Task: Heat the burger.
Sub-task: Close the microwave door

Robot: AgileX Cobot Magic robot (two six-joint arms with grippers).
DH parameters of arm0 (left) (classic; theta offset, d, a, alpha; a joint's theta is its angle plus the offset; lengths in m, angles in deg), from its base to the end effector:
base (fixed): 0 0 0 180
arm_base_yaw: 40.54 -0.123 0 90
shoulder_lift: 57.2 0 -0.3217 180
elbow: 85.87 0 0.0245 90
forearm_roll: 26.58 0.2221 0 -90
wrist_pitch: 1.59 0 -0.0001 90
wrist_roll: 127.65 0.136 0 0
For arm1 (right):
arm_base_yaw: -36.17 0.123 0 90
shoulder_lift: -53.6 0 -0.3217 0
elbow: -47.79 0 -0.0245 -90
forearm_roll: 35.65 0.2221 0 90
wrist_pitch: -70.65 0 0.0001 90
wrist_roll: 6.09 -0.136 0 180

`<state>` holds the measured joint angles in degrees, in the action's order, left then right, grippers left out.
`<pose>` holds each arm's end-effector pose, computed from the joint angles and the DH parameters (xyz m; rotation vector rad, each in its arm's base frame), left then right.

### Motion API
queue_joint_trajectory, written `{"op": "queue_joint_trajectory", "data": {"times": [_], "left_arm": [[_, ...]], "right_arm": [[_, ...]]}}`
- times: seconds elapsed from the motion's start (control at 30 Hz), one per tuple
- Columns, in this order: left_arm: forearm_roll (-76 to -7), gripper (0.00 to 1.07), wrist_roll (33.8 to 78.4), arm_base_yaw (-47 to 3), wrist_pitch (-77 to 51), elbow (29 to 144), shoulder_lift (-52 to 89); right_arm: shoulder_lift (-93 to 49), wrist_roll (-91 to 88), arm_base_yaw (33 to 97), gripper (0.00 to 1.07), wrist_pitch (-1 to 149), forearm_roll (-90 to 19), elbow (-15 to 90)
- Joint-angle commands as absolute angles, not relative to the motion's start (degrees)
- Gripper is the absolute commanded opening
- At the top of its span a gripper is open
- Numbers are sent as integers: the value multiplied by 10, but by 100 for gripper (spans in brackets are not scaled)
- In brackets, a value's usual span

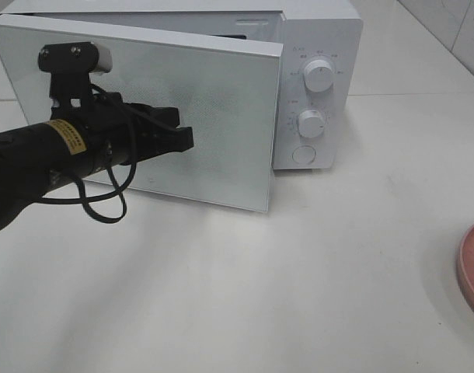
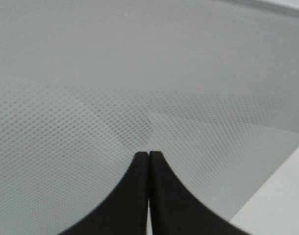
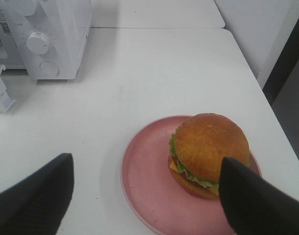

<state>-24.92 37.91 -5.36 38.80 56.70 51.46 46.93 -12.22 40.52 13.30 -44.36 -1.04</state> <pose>0.3075 -0.2199 0.2202 0.3736 1.8512 -0.6021 -0.0244 -0.0193 0.2545 0.0334 1.9611 -0.0596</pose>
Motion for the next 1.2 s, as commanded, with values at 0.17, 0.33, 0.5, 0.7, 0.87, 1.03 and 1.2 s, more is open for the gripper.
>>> {"op": "queue_joint_trajectory", "data": {"times": [0.17, 0.33, 0.5, 0.7, 0.87, 1.03, 1.2], "left_arm": [[-290, 0, 401, -40, 373, 633, 546], [-298, 0, 414, -40, 374, 664, 564], [-303, 0, 415, -40, 373, 689, 579], [-311, 0, 427, -40, 373, 730, 603], [-317, 0, 427, -40, 373, 750, 623], [-320, 0, 428, -40, 372, 765, 639], [-351, 0, 455, -47, 374, 787, 658]], "right_arm": [[483, -126, 402, 76, 136, -442, -11], [483, -126, 402, 76, 136, -442, -11], [483, -126, 402, 76, 136, -442, -11], [483, -126, 402, 76, 136, -442, -11], [483, -126, 402, 76, 136, -442, -11], [483, -126, 402, 76, 136, -442, -11], [483, -126, 402, 76, 136, -442, -11]]}}
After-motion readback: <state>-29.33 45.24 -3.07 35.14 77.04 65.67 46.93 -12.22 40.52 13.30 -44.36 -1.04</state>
